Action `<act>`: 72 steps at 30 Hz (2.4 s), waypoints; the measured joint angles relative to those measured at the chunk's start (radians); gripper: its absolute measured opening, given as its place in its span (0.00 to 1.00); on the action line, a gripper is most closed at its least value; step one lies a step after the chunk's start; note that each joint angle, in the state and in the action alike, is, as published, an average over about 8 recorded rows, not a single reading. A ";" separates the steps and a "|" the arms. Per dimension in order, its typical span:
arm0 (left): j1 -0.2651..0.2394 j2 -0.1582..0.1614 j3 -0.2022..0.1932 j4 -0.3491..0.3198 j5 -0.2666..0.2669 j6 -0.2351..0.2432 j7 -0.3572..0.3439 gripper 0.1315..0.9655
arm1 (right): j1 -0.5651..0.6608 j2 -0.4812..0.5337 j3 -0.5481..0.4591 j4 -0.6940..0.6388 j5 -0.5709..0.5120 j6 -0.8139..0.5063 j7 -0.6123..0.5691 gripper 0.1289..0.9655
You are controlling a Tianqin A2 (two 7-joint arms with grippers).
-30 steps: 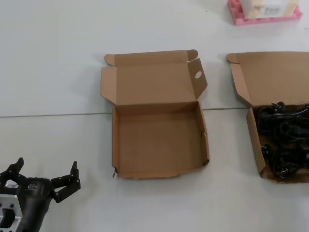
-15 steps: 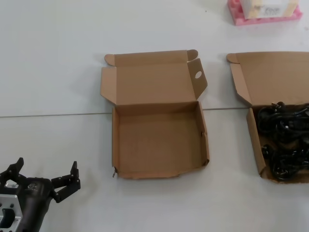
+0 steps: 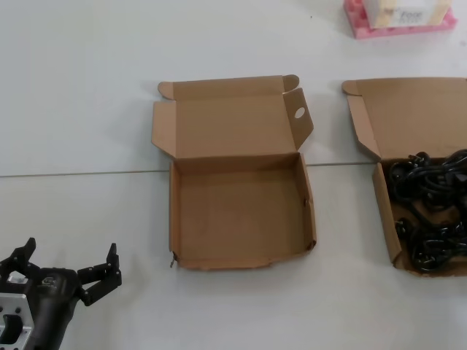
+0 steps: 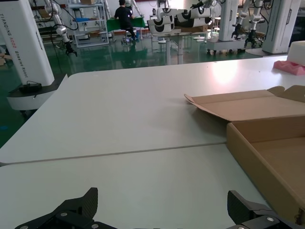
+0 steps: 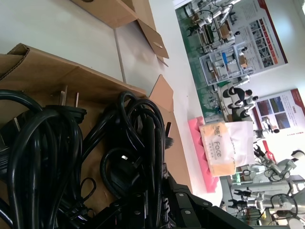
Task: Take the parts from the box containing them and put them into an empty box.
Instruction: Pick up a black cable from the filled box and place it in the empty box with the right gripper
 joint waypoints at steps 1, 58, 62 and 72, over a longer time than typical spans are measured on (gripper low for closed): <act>0.000 0.000 0.000 0.000 0.000 0.000 0.000 1.00 | 0.000 0.000 -0.001 0.001 0.003 -0.001 0.000 0.17; 0.000 0.000 0.000 0.000 0.000 0.000 0.000 1.00 | -0.319 -0.289 0.244 0.591 -0.179 -0.164 0.000 0.10; 0.000 0.000 0.000 0.000 0.000 0.000 0.000 1.00 | -0.262 -0.353 0.187 0.483 -0.210 -0.120 0.000 0.10; 0.000 0.000 0.000 0.000 0.000 0.000 0.000 1.00 | -0.211 -0.414 0.142 0.368 -0.239 -0.068 0.000 0.11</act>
